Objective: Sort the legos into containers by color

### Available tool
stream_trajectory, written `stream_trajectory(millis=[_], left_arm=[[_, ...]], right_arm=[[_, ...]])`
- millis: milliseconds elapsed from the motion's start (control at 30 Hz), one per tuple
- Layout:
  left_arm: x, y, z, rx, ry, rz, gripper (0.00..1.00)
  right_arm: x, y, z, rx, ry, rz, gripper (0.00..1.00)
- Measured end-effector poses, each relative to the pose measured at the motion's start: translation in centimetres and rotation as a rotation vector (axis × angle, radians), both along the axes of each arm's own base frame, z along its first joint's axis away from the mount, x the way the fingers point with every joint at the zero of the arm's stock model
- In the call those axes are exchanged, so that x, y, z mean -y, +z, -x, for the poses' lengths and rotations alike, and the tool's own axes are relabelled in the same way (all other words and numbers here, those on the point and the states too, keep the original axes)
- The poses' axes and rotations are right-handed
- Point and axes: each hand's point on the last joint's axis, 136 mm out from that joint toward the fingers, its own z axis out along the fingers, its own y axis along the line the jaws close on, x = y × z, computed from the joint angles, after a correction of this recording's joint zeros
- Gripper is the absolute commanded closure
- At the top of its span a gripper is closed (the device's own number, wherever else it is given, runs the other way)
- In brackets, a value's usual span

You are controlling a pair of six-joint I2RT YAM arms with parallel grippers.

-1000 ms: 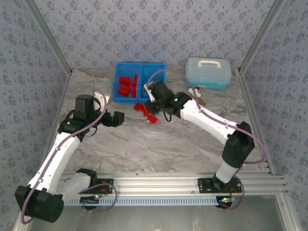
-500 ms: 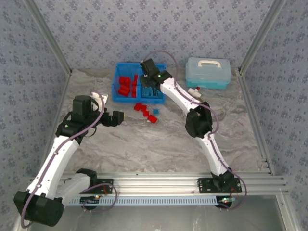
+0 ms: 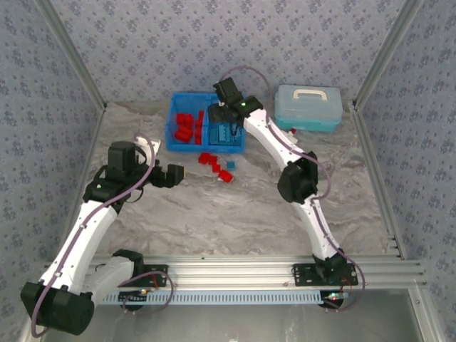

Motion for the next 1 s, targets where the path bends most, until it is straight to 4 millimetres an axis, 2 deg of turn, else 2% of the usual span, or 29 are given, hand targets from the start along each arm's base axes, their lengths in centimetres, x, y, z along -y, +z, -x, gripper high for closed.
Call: stream_trajectory(millis=[67,200,267,333,533,667,767,1000], left_arm=[[0.1,0.1,0.0,0.002,-0.003,0.003,0.01],[0.2,0.1,0.0,0.004,-0.012,0.01,0.01],[0.4,0.2,0.1,0.004,-0.018,0.014,0.01],[0.4,0.2,0.1,0.005,-0.022,0.018,0.01],[0.6,0.0,0.1,-0.005,-0.032,0.023,0.01],[0.7,0.0,0.1,-0.006,-0.034,0.024,0.01],[0.7,0.0,0.1,-0.006,-0.034,0.025,0.01],[0.7,-0.1,0.1,-0.009,-0.034,0.023,0.01]], right_arm=[[1.5,2.1,3.3,-0.001,-0.005,-0.013,0.35],[4.4,4.1,10.5,0.002,-0.039,-0.092,0.27],[5.4,3.6,13.1,-0.018,-0.072,-0.149,0.22],[5.8,1.9,14.2,-0.055,-0.11,-0.176,0.19],[4.2,-7.6,14.1,-0.235,-0.203,-0.091,0.06],[3.5,-12.2,13.5,-0.299,-0.225,-0.004,0.08],[2.9,-13.6,12.4,-0.306,-0.232,0.022,0.13],[2.4,-15.1,11.1,-0.301,-0.243,0.051,0.26]])
